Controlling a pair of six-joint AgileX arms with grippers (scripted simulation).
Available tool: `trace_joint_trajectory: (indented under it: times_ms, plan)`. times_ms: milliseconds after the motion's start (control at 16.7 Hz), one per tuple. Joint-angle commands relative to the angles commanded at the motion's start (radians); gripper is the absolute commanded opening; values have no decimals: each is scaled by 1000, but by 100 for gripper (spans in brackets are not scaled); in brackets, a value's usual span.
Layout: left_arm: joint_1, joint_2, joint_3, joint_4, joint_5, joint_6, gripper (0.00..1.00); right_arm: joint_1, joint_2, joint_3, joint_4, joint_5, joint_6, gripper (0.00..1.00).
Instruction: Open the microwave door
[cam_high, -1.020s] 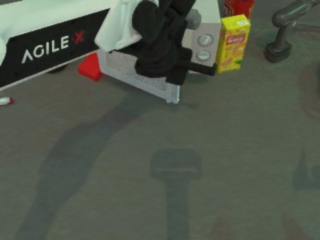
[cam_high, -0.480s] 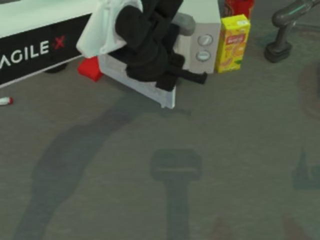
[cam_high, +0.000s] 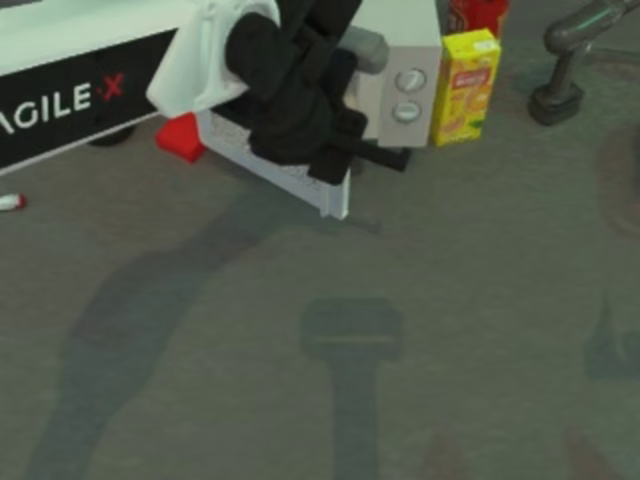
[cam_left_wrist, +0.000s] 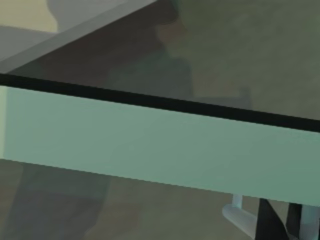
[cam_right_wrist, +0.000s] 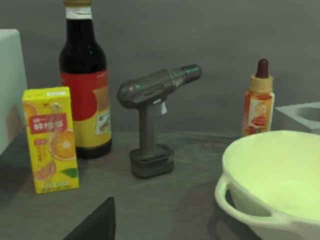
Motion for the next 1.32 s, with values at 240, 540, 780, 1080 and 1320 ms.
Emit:
trace_joint_trajectory:
  times_ms: [240, 540, 780, 1080, 1320]
  plan:
    - [0, 0, 0, 0, 0, 0, 0, 0, 0, 0, 0, 0, 0, 100]
    - [0, 0, 0, 0, 0, 0, 0, 0, 0, 0, 0, 0, 0, 100]
    - [0, 0, 0, 0, 0, 0, 0, 0, 0, 0, 0, 0, 0, 100]
    - [0, 0, 0, 0, 0, 0, 0, 0, 0, 0, 0, 0, 0, 100]
    - [6, -16, -28, 6, 23, 28, 0, 0, 0, 0, 0, 0, 0, 100]
